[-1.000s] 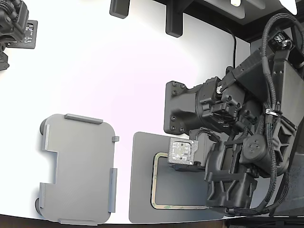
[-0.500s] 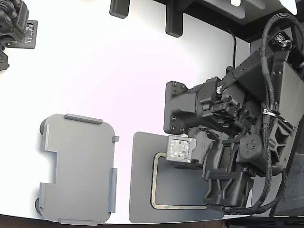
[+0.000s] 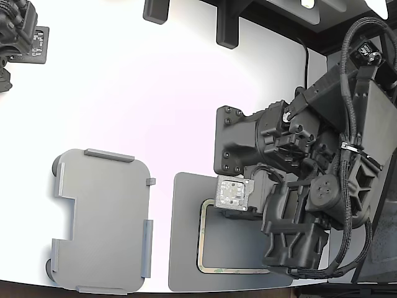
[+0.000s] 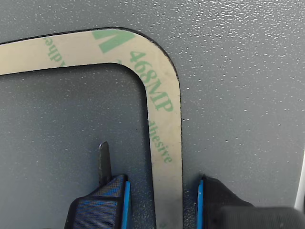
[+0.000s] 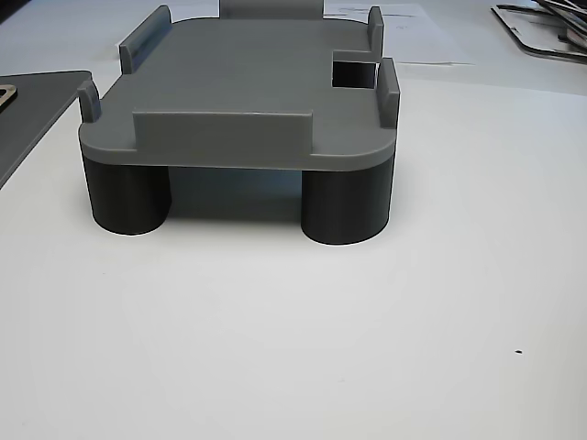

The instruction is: Move top rectangular frame to the holder.

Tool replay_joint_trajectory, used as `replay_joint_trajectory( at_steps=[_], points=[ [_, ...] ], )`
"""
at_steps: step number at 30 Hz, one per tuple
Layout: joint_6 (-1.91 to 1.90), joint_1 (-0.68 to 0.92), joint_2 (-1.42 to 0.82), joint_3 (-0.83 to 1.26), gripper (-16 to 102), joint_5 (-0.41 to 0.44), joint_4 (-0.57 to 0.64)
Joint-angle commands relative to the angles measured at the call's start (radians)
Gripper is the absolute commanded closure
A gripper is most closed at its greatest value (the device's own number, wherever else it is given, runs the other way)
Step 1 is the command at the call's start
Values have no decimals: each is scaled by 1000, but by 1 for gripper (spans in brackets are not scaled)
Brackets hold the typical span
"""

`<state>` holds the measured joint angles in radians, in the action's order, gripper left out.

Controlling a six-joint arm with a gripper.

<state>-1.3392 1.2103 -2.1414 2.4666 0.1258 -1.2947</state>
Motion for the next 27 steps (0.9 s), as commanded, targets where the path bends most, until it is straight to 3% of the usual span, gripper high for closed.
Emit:
replay_joint_trajectory(
  at_steps=[1,10,19,27],
  points=[
    [-5,-8,-14,-2,35,0,20],
    [-6,-8,-21,3,59,-3,5],
    [5,-11,-25,-14,96,-12,-29],
    [18,-14,-20,-80,96,-26,-87]
  ],
)
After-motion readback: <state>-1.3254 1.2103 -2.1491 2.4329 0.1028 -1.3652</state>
